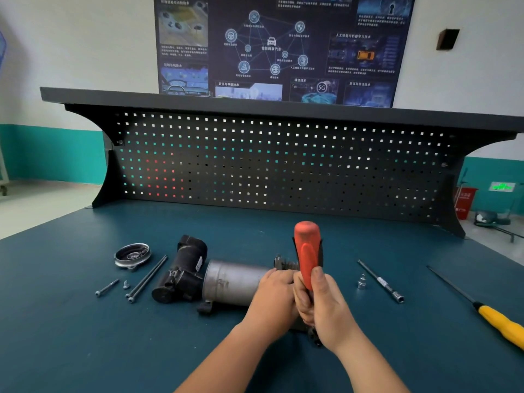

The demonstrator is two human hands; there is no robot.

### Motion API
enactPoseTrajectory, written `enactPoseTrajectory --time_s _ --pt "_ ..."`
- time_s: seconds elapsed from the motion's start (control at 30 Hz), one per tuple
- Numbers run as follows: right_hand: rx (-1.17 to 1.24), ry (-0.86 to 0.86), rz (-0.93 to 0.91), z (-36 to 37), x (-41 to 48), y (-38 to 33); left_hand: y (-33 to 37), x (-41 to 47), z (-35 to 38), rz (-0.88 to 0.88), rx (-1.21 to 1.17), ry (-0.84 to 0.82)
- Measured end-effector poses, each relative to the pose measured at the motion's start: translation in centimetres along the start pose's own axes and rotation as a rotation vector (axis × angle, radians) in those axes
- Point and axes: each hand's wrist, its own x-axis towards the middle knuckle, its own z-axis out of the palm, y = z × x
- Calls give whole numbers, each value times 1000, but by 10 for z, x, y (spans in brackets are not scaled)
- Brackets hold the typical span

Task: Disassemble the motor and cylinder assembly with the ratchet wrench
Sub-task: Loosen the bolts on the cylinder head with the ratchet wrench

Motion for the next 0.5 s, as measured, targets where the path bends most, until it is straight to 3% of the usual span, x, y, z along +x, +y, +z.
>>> enactPoseTrajectory --time_s 0.17,0.27,0.3,0.37,0.43,0.5 --pt "-25 39 -19 6 -1 1 3 -22 3 70 -171 281" --pt "45 31 -16 6 -1 1 10 -38 -2 -126 -512 449" --pt "55 32 -16 7 -1 1 13 -42 -3 -261 -653 404" --pt "47 38 -15 8 -1 1 15 -47 -4 -464 -758 162" --pt "2 42 -17 9 -2 2 19 -50 -5 -513 -765 -95" --pt "-28 41 -21 9 -3 2 24 -49 -8 -550 -876 -198"
